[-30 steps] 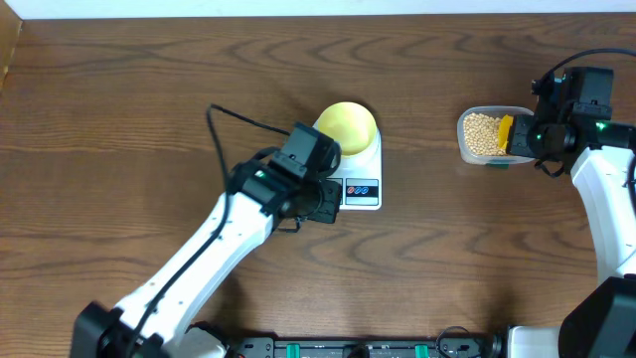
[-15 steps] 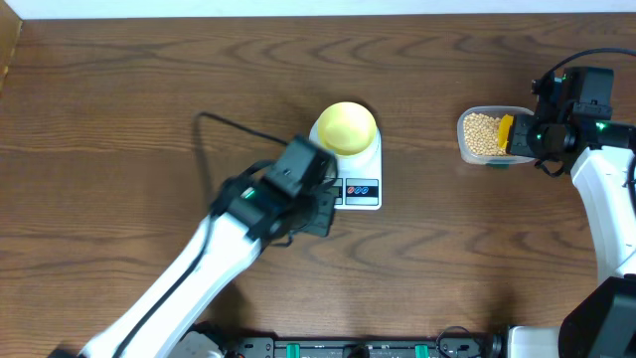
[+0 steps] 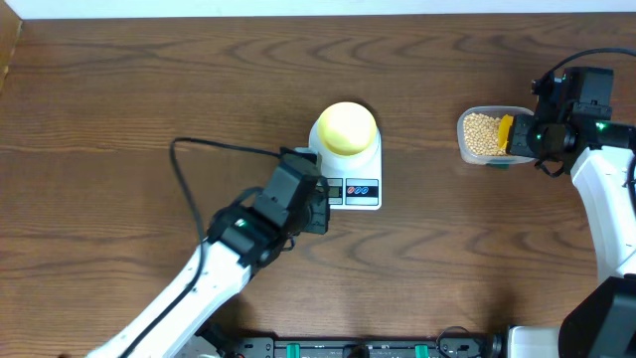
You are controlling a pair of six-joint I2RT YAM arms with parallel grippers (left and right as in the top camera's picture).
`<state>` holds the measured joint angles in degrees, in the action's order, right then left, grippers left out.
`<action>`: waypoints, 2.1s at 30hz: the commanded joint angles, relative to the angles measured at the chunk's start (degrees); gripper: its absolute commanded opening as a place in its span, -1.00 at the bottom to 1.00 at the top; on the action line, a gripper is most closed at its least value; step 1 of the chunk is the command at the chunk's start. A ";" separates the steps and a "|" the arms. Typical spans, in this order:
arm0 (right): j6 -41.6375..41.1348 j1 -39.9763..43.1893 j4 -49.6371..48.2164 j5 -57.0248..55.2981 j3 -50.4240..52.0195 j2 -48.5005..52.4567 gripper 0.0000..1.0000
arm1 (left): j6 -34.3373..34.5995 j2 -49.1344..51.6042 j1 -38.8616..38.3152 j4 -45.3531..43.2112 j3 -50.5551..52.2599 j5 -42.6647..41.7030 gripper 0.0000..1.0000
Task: Scoop item into bowl and weigh 50g on scale
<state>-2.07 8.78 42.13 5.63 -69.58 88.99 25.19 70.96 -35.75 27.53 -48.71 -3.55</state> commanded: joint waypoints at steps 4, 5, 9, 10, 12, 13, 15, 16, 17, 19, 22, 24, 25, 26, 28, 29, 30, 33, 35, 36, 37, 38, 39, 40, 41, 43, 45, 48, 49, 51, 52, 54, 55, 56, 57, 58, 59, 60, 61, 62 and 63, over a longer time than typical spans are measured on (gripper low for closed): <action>0.85 0.57 -0.17 0.37 0.37 0.28 -0.98 | 1.73 10.25 -0.09 -7.65 -0.13 1.05 -0.86; 0.85 0.57 -0.17 0.37 0.37 0.28 -0.98 | 1.73 11.58 -0.09 -8.66 -0.13 1.05 -0.86; 0.85 0.57 -0.22 0.37 0.37 0.28 -0.98 | 1.70 16.22 -0.55 -13.42 -0.13 -0.57 -0.85; 0.85 0.57 -0.33 0.37 0.37 0.28 -0.98 | 1.64 17.11 -1.01 -14.58 -0.13 -1.51 -0.86; 0.85 0.57 -0.42 0.35 0.37 0.28 -0.98 | 0.33 18.86 -2.49 -16.55 -0.13 -1.95 -0.86; 0.85 0.57 -0.46 0.37 0.37 0.28 -0.98 | -0.09 19.47 -3.10 -17.27 -0.13 -1.75 -0.86; 0.85 0.57 -0.55 0.37 0.37 0.28 -0.98 | -0.07 20.87 -4.81 -18.62 -0.13 0.48 -0.86; 0.85 0.57 -0.55 0.37 0.37 0.28 -0.98 | -0.04 21.27 -5.27 -18.73 -0.13 1.95 -0.85; 0.85 0.57 -0.55 0.37 0.37 0.28 -0.98 | -0.04 21.59 -5.75 -18.84 -0.13 3.80 -0.85; 0.85 0.57 -0.55 0.37 0.37 0.28 -0.98 | -0.07 22.29 -6.45 -19.10 -0.13 7.13 -0.86; 0.85 0.57 -0.59 0.35 0.37 0.28 -0.98 | -0.28 23.43 -6.60 -20.02 -0.13 8.33 -0.86; 0.85 0.57 -0.55 0.37 0.37 0.28 -0.98 | -1.64 24.57 -6.62 -21.00 -0.13 8.35 -0.86; 0.85 0.57 -0.52 0.35 0.37 0.28 -0.98 | -2.51 24.92 -6.60 -21.35 -0.13 8.33 -0.86; 0.85 0.57 -0.55 0.37 0.37 0.28 -0.98 | -3.17 25.29 -6.60 -21.86 -0.13 8.35 -0.86; 0.85 0.57 -0.55 0.37 0.37 0.28 -0.98 | -4.22 25.92 -6.60 -23.37 -0.13 8.33 -0.86; 0.85 0.57 -0.55 0.37 0.37 0.28 -0.98 | -4.39 26.16 -6.62 -23.98 -0.13 8.33 -0.85; 0.85 0.57 -0.55 0.37 0.37 0.28 -0.98 | -4.39 26.27 -6.60 -24.37 -0.13 8.33 -0.86; 0.87 0.57 -0.48 0.35 0.37 0.28 -0.98 | -4.39 26.51 -6.60 -25.44 -0.13 8.35 -0.85; 0.85 0.57 -0.50 0.35 0.37 0.28 -0.98 | -4.44 26.51 -6.60 -26.27 -0.13 8.35 -0.85; 0.87 0.57 -0.52 0.35 0.37 0.28 -0.98 | -4.74 26.51 -6.60 -26.86 -0.13 8.37 -0.86; 0.85 0.57 -0.55 0.35 0.37 0.28 -0.98 | -5.07 26.51 -6.60 -27.54 -0.13 8.35 -0.86; 0.85 0.57 -0.55 0.35 0.37 0.28 -0.98 | -5.07 26.53 -6.60 -28.17 -0.13 8.37 -0.86; 0.85 0.57 -0.52 0.37 0.37 0.28 -0.98 | -5.07 26.64 -6.60 -28.83 -0.13 8.37 -0.85; 0.85 0.57 -0.50 0.37 0.37 0.28 -0.98 | -5.07 26.77 -6.60 -28.98 -0.13 8.37 -0.86; 0.85 0.57 -0.50 0.37 0.37 0.28 -0.98 | -5.07 27.02 -6.60 -28.92 -0.13 8.48 -0.86; 0.85 0.57 -0.50 0.37 0.37 0.28 -0.98 | -5.05 27.58 -6.60 -28.85 -0.13 8.63 -0.86; 0.85 0.57 -0.52 0.37 0.37 0.28 -0.98 | -5.05 28.28 -6.60 -28.87 -0.13 8.76 -0.85; 0.85 0.57 -0.52 0.37 0.37 0.28 -0.98 | -5.05 29.16 -6.60 -28.92 -0.13 8.81 -0.86; 0.85 0.57 -0.50 0.35 0.37 0.28 -0.98 | -5.05 29.16 -6.60 -29.09 -0.13 9.03 -0.85; 0.85 0.57 -0.50 0.35 0.37 0.28 -0.98 | -5.27 29.16 -6.60 -29.33 -0.13 9.57 -0.86; 0.85 0.57 -0.46 0.35 0.37 0.28 -0.98 | -5.25 29.16 -6.60 -29.33 -0.13 10.43 -0.85; 0.85 0.57 -0.35 0.35 0.37 0.28 -0.98 | -5.29 29.16 -6.60 -29.33 -0.13 11.82 -0.85; 0.87 0.57 -0.35 0.35 0.37 0.28 -0.98 | -5.49 29.16 -6.60 -29.33 -0.13 11.80 -0.86; 0.85 0.57 -0.35 0.35 0.37 0.28 -0.98 | -5.77 29.16 -6.60 -29.33 -0.13 11.82 -0.86; 0.87 0.57 -0.35 0.35 0.37 0.28 -0.98 | -6.29 29.16 -6.60 -29.35 -0.13 11.82 -0.86; 0.87 0.57 -0.35 0.35 0.37 0.28 -0.98 | -6.78 29.16 -6.60 -29.35 -0.13 11.82 -0.86; 0.85 0.57 -0.35 0.35 0.37 0.28 -0.98 | -7.21 29.16 -6.60 -29.35 -0.13 11.82 -0.86; 0.85 0.57 -0.35 0.35 0.37 0.28 -0.98 | -7.39 29.16 -6.60 -29.35 -0.13 11.85 -0.85; 0.85 0.57 -0.35 0.35 0.37 0.28 -0.98 | -7.37 29.16 -6.60 -29.35 -0.13 11.82 -0.86; 0.85 0.57 -0.35 0.35 0.37 0.28 -0.98 | -7.37 29.16 -6.60 -29.35 -0.13 11.78 -0.86; 0.85 0.57 -0.35 0.35 0.37 0.28 -0.98 | -7.34 29.16 -6.60 -29.33 -0.13 11.74 -0.85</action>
<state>-2.07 8.78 41.78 5.63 -69.56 88.99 19.25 99.88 -42.33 -1.63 -48.58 6.83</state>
